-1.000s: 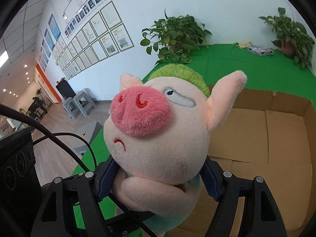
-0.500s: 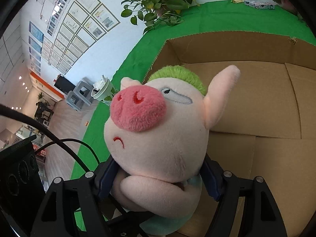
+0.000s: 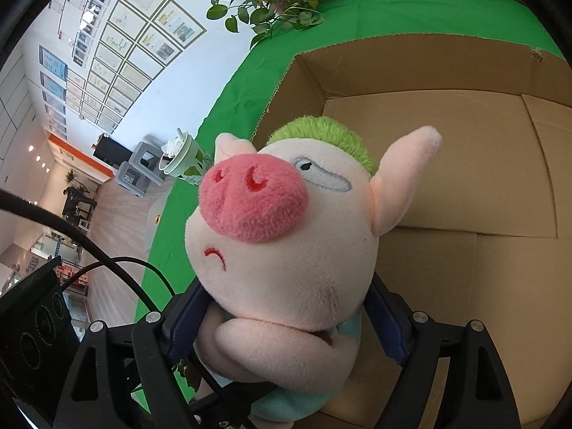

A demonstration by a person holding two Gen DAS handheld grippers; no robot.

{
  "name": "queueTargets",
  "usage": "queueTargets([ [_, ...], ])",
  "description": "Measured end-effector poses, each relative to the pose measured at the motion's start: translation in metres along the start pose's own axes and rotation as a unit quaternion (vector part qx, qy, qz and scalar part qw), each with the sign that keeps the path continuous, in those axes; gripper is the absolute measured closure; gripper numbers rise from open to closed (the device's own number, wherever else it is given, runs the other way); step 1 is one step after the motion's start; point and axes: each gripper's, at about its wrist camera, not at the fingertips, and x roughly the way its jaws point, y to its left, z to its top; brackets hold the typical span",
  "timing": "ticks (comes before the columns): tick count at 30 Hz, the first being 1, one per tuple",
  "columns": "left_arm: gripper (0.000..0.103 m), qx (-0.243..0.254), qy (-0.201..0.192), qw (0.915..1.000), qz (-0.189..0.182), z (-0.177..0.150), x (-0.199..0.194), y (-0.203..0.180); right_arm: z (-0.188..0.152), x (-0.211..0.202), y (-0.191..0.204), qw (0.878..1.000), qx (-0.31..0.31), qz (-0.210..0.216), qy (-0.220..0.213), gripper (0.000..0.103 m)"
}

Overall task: Organize objects
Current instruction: 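Carry the plush pig into the open cardboard box and release it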

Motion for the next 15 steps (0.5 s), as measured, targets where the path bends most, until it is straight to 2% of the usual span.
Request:
queueTargets([
  [2, 0.045, -0.006, -0.004, 1.0, 0.004, -0.001, -0.004, -0.001, -0.002, -0.01, 0.005, 1.0, -0.005, -0.011, -0.01, 0.023],
  [3, 0.044, -0.012, -0.005, 0.9999, 0.001, -0.001, -0.005, 0.0, -0.016, -0.027, 0.007, 0.999, -0.016, -0.02, -0.024, 0.023],
  [6, 0.044, -0.026, -0.006, 0.9996, -0.008, -0.002, -0.011, 0.001, -0.027, -0.067, 0.023, 0.993, -0.065, -0.062, -0.07, 0.023],
  [7, 0.044, -0.028, -0.006, 0.9996, -0.009, 0.0, -0.011, 0.003, -0.033, -0.082, 0.028, 0.991, -0.079, -0.071, -0.085, 0.021],
  [10, 0.044, -0.037, -0.007, 0.9992, -0.012, -0.005, -0.014, 0.003, -0.052, -0.125, 0.037, 0.981, -0.105, -0.094, -0.133, 0.007],
  [12, 0.043, -0.043, -0.01, 0.9989, -0.011, -0.002, -0.012, 0.012, -0.071, -0.155, 0.038, 0.975, -0.111, -0.103, -0.162, 0.005],
  [13, 0.044, -0.043, -0.016, 0.9989, -0.004, -0.002, -0.011, 0.016, -0.084, -0.171, 0.037, 0.972, -0.112, -0.107, -0.174, 0.002],
  [15, 0.044, -0.023, -0.06, 0.9969, 0.045, -0.005, -0.028, 0.008, -0.108, -0.2, 0.029, 0.969, -0.111, -0.116, -0.188, 0.001],
])
